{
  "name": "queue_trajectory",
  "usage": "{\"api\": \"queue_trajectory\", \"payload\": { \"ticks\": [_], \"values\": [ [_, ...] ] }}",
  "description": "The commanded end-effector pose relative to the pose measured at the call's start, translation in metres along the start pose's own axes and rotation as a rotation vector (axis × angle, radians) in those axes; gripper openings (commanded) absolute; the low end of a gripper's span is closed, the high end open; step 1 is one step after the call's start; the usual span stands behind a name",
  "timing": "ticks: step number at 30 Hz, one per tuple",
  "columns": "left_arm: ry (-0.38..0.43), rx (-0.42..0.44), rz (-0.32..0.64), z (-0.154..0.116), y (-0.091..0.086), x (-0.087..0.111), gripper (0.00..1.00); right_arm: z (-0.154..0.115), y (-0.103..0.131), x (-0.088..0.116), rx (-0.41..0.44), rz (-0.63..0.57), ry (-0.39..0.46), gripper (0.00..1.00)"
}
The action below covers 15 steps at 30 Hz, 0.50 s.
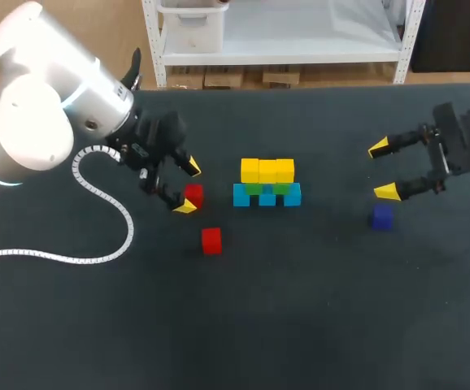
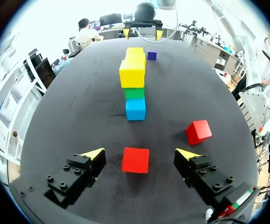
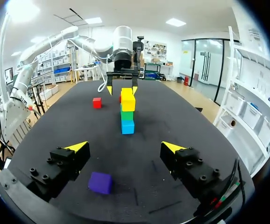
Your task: Place the blue cubes, place green cubes on the blue cubes, place the yellow cubes on the green cubes, then place the red cubes on the yellow cubes, and place purple cube on the red cubes.
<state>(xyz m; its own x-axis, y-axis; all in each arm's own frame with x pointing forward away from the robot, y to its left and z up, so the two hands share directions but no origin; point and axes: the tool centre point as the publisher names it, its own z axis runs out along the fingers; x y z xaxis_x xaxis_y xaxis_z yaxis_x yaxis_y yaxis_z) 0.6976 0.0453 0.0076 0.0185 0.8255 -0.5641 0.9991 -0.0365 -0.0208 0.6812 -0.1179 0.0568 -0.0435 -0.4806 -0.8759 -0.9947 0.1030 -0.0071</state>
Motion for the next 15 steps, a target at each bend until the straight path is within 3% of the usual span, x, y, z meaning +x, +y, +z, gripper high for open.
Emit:
{"api": "queue_trajectory", "payload": {
  "ticks": [1, 4, 6, 9, 12, 15],
  "values": [
    [-0.006, -0.003, 0.001, 0.0024, -0.0018, 0.0039, 0.88, 0.0002, -0.0003, 0.0003, 0.000, 0.000, -0.001, 1.00],
    [-0.006, -0.001, -0.001, 0.0028, -0.0029, 0.0056, 0.73, 0.0002, -0.0003, 0.0003, 0.000, 0.000, -0.001, 1.00],
    [-0.006, -0.001, -0.002, 0.0029, -0.0032, 0.0068, 0.45, 0.0002, -0.0003, 0.0003, 0.000, 0.000, -0.001, 1.00],
    [-0.003, -0.001, -0.007, 0.0023, -0.0031, 0.0081, 0.33, 0.0002, -0.0003, 0.0003, 0.000, 0.000, -0.001, 1.00],
    [0.001, -0.004, -0.005, 0.0021, -0.0031, 0.0083, 0.00, 0.0002, -0.0003, 0.0003, 0.000, 0.000, -0.001, 1.00],
    [-0.001, -0.009, -0.007, 0.0020, -0.0033, 0.0083, 0.00, 0.0002, -0.0003, 0.0003, 0.000, 0.000, -0.001, 1.00]
  ]
}}
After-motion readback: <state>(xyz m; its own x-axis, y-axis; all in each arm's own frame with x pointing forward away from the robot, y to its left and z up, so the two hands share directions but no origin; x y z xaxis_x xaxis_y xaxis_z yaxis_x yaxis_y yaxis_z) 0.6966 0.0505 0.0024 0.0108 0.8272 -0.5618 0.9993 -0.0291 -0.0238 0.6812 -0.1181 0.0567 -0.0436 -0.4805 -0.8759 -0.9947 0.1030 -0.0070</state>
